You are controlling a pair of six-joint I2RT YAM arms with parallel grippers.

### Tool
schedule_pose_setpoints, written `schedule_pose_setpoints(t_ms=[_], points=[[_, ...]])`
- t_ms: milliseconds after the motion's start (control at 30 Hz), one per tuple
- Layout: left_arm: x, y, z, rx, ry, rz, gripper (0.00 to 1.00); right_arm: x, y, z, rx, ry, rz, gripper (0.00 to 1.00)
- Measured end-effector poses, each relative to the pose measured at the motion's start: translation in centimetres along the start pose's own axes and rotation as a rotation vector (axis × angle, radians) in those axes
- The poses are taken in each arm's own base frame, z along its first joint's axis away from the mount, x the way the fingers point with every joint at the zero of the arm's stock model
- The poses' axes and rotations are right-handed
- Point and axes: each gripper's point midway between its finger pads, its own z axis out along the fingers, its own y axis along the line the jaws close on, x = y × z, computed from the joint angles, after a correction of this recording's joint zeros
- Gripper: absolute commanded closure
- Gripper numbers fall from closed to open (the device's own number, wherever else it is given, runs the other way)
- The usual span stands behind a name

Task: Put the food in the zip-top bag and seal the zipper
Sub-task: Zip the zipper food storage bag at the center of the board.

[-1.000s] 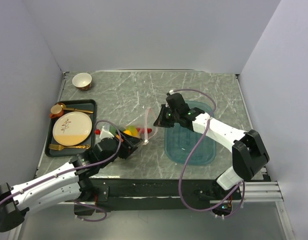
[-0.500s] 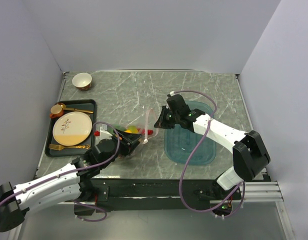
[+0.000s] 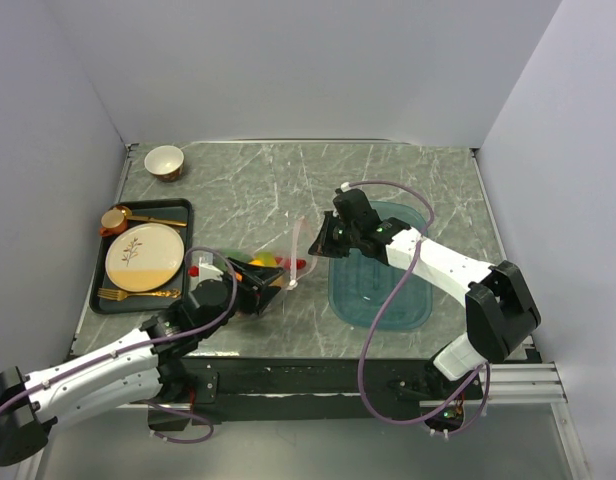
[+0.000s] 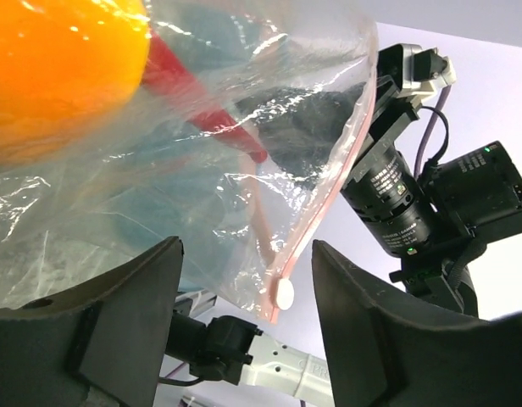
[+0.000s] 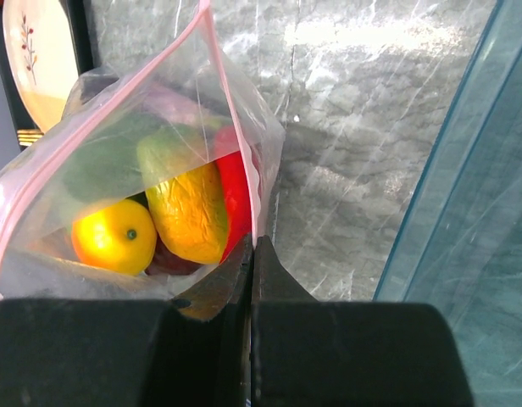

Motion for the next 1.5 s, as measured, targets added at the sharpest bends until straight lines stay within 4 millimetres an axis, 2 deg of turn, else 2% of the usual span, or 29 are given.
schedule_pose_setpoints(t_ms=[300,733,833,967,1100,1233,1300,1433,1500], points=[[0.5,2.1,0.9,-0.061,0.021,-0.029,0.31,-1.1,0.6,-0.1,-0.004,-0.036,0.002,1.0],[0.1,1.7,1.6,-0.017,-0.008,-0.109,0.34,-1.4,0.8,-0.1,-0.01,-0.046,0.002,1.0],[0.2,1.9,2.1,-0.021,-0.009,-0.114,0.4,-1.4,0.8,0.0,-0.011,-0.046,0.002,1.0],[0.2,1.7,2.2,-0.016,-0.011,-0.123,0.57,-0.8,0.2,0.2,0.0,-0.036,0.004,1.0],[0.1,1.6,2.3,-0.013,-0.018,-0.127,0.66,-0.6,-0.1,0.3,0.005,-0.03,0.005,1.0],[-0.2,1.4,2.3,-0.008,-0.025,-0.131,0.83,-0.4,-0.2,0.4,0.004,-0.029,0.004,1.0],[-0.4,1.3,2.4,-0.006,-0.032,-0.133,0.85,-0.2,-0.5,0.5,0.009,-0.024,0.004,1.0],[-1.0,1.2,2.5,-0.007,-0.044,-0.135,0.99,0.2,-0.9,0.6,0.019,-0.015,0.004,1.0],[-1.2,1.2,2.6,-0.007,-0.045,-0.139,0.99,0.3,-1.0,0.6,0.02,-0.014,0.004,1.0]])
